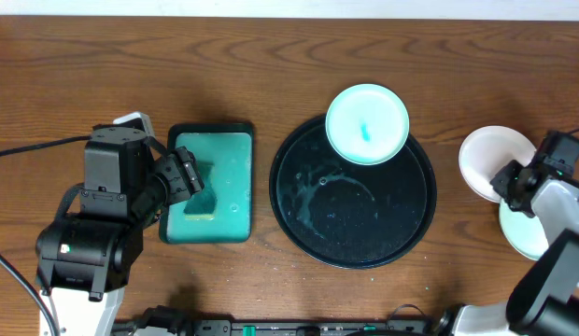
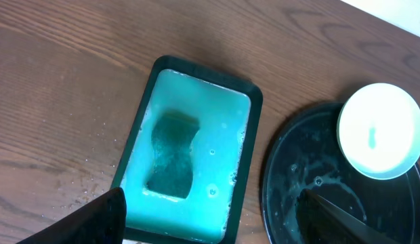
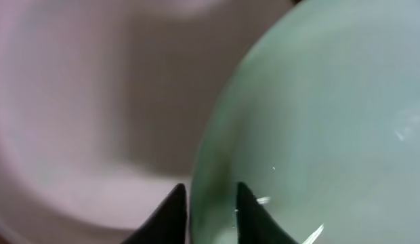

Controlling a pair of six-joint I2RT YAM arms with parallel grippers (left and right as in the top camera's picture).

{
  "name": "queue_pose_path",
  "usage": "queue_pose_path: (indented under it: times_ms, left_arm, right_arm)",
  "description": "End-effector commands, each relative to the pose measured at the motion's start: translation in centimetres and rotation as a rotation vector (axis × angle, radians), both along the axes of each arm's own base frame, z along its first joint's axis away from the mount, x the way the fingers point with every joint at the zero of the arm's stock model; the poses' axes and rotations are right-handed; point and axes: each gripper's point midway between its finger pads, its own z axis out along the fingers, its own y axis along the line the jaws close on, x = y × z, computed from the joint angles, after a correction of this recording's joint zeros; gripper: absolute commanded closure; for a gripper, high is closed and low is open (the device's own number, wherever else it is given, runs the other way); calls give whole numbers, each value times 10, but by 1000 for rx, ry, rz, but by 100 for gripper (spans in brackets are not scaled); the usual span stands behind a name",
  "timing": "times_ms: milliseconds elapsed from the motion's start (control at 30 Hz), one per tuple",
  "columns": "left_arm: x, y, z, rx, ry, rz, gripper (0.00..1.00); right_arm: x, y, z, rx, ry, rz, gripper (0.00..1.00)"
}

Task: Clean dirty plates on tray and stack at the side
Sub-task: 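Release the green plate on the stack and withdraw the right gripper, then grip the last green plate rim with right gripper and slide it to tray center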

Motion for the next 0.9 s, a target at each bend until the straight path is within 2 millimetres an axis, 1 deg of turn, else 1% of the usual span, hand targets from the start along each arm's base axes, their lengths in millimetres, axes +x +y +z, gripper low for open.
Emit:
queue_pose_path:
  times_ms: [0, 133, 267, 333, 500, 600, 767, 867]
  left_arm:
    - [2, 1, 9, 4, -23, 0, 20]
    - [2, 1, 9, 4, -23, 0, 20]
    - [2, 1, 9, 4, -23, 0, 20]
    - [2, 1, 9, 4, -23, 0, 20]
    - [2, 1, 9, 4, -23, 0, 20]
    - [2, 1, 9, 4, -23, 0, 20]
    - [2, 1, 9, 4, -23, 0, 20]
    - [2, 1, 9, 4, -23, 0, 20]
  right_arm:
    - [0, -2, -11, 8, 23, -22, 99]
    - [22, 13, -3, 75, -78, 60, 99]
    - [39, 24, 8, 111, -161, 106, 99]
    - [45, 27, 12, 103, -182, 129, 99]
    - [66, 42, 21, 50, -233, 286, 99]
    - [79, 55, 26, 18, -257, 368, 99]
    - [100, 78, 45, -38, -323, 486, 99]
    - [111, 96, 51, -79, -347, 584, 99]
